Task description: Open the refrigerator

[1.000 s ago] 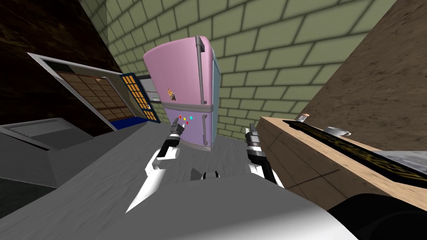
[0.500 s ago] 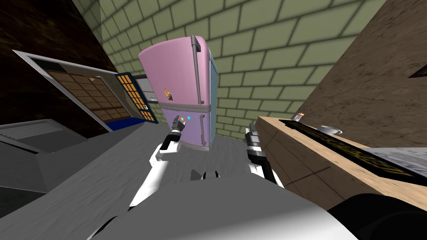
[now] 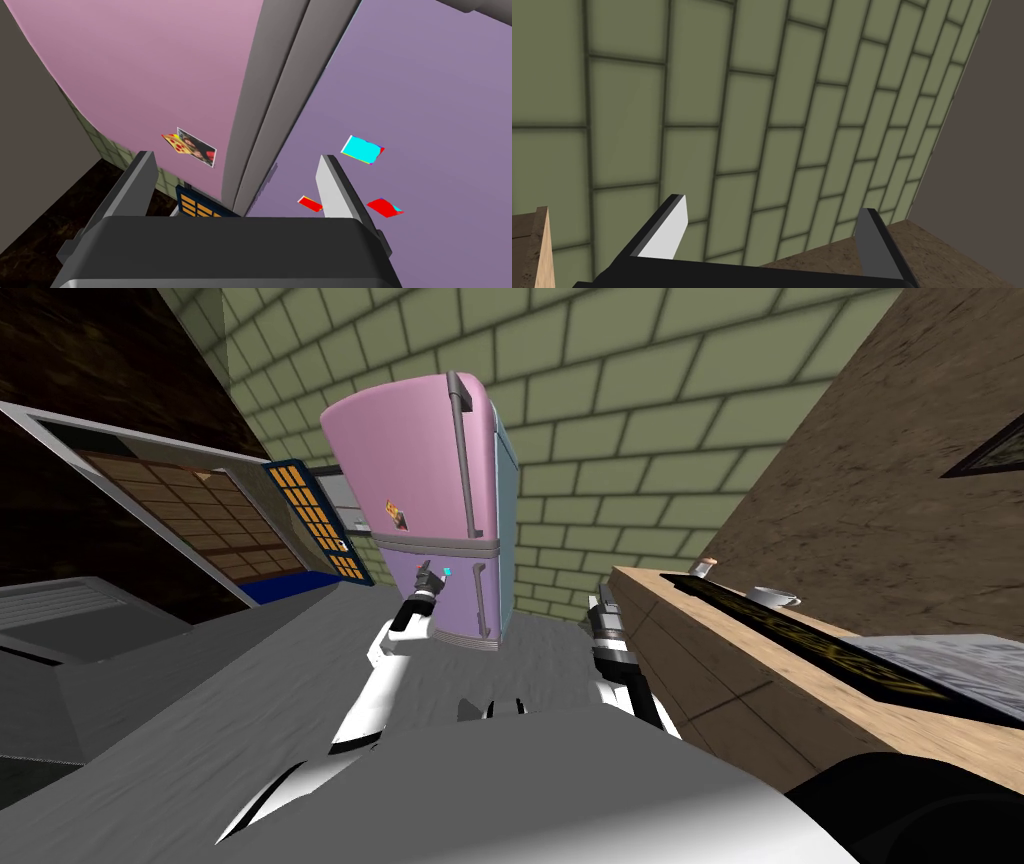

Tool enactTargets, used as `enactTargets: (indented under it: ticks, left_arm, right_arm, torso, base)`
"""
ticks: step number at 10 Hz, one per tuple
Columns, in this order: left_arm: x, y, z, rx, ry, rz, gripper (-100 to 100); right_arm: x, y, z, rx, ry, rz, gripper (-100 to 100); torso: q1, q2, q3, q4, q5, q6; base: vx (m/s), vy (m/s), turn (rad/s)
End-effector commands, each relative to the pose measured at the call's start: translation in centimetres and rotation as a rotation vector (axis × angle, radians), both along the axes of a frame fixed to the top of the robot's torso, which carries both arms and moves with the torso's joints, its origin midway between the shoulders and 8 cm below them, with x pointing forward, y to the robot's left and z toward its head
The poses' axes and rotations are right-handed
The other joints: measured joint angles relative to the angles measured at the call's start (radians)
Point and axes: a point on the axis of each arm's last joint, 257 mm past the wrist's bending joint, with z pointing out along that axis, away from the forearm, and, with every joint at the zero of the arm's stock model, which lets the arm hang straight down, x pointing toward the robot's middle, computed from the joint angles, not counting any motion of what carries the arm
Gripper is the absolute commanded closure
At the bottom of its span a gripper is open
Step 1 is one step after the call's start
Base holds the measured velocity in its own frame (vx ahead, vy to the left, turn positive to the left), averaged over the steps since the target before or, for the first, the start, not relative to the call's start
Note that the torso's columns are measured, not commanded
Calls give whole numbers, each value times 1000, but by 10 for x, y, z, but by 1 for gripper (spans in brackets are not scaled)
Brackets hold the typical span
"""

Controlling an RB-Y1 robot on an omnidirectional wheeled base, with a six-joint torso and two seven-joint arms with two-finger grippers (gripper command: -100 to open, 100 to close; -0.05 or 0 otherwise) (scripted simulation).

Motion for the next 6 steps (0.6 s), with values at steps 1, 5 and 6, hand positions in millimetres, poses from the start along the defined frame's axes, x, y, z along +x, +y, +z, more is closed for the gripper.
enactTargets:
  ticks: [1, 5, 6]
  left_arm:
    - [20, 7, 3, -48, 31, -1, -100]
    - [48, 13, 16, -113, 64, -7, -100]
    - [49, 10, 23, -113, 54, -11, -100]
  right_arm:
    - [0, 0, 0, 0, 0, 0, 0]
    - [0, 0, 0, 0, 0, 0, 0]
    - [0, 0, 0, 0, 0, 0, 0]
  torso:
    - [1, 0, 0, 0, 0, 0]
    - [0, 1, 1, 0, 0, 0]
    - [0, 0, 0, 0, 0, 0]
  base:
    - [4, -50, -41]
    - [-4, -45, -32]
    - [0, -42, -21]
